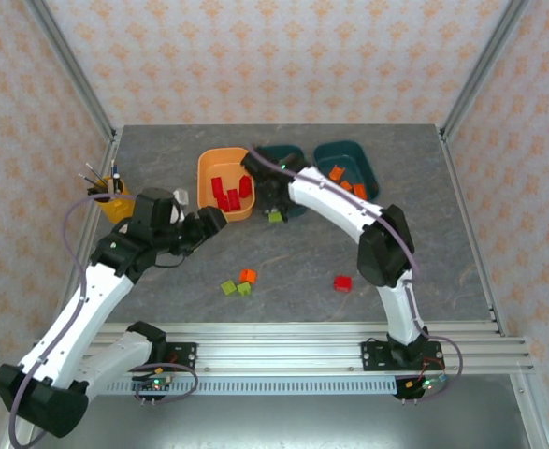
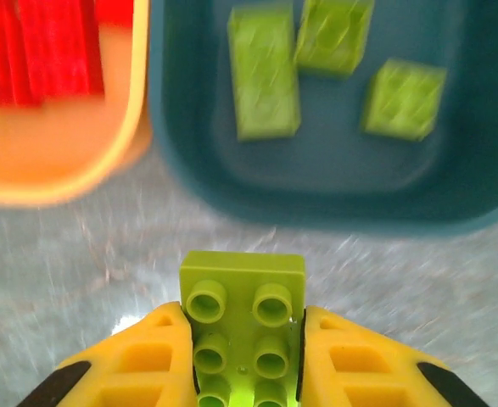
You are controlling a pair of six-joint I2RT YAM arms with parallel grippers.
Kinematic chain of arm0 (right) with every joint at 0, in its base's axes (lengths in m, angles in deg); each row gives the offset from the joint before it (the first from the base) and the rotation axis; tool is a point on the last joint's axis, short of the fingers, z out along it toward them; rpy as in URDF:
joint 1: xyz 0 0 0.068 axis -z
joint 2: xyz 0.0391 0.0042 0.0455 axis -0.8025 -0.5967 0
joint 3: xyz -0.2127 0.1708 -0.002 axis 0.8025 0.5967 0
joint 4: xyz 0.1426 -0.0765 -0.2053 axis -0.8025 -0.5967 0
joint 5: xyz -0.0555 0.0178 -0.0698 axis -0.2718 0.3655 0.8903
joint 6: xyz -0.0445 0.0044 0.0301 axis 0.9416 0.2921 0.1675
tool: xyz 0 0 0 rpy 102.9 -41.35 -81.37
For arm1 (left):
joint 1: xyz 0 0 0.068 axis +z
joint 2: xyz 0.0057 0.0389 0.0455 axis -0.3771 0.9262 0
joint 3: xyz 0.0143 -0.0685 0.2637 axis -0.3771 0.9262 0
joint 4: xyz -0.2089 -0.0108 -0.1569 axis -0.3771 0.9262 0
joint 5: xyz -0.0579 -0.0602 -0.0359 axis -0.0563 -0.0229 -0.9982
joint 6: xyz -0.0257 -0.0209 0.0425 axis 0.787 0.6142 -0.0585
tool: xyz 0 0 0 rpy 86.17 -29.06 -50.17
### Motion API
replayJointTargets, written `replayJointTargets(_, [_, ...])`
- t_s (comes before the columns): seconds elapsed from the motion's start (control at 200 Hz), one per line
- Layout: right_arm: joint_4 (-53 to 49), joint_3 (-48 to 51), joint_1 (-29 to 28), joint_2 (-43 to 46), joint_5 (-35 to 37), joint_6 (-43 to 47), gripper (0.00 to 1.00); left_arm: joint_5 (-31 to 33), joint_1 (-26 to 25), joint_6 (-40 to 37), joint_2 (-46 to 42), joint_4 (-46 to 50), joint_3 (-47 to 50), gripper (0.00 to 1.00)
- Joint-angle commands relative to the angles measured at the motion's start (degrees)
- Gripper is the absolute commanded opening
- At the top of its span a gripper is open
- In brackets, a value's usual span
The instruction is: Sort the legos into containers by color
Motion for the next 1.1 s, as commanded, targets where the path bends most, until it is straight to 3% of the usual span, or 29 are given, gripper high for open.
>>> replayJointTargets(0.0, [-4.1, -7.8, 3.6, -4.3, 4.6, 3.1, 0.24, 1.0, -0.3, 2.1, 4.7, -9.1, -3.0, 0.78])
replayJointTargets(0.24, [-4.1, -25.2, 9.0, -18.3, 10.9, 6.9, 0.24, 3.0, -0.3, 1.6, 18.5, -16.1, -12.0, 0.78])
replayJointTargets(0.465, [-0.4, -29.5, 10.9, -26.2, 12.3, 8.0, 0.25, 3.1, -0.3, -0.4, 27.3, -17.4, -18.5, 0.78])
replayJointTargets(0.555, [-1.2, -31.8, 11.1, -28.9, 12.7, 8.0, 0.31, 3.0, -0.3, -0.6, 28.1, -17.3, -19.2, 0.78])
replayJointTargets(0.821, [-2.0, -37.1, 10.6, -28.1, 7.9, 7.3, 0.53, 3.3, -0.6, -1.6, 25.6, -15.1, -17.0, 0.78])
replayJointTargets(1.096, [-2.5, -35.4, 8.1, -16.7, 5.9, 5.1, 0.52, 5.4, -0.7, -3.7, 20.0, -7.9, -13.3, 0.78])
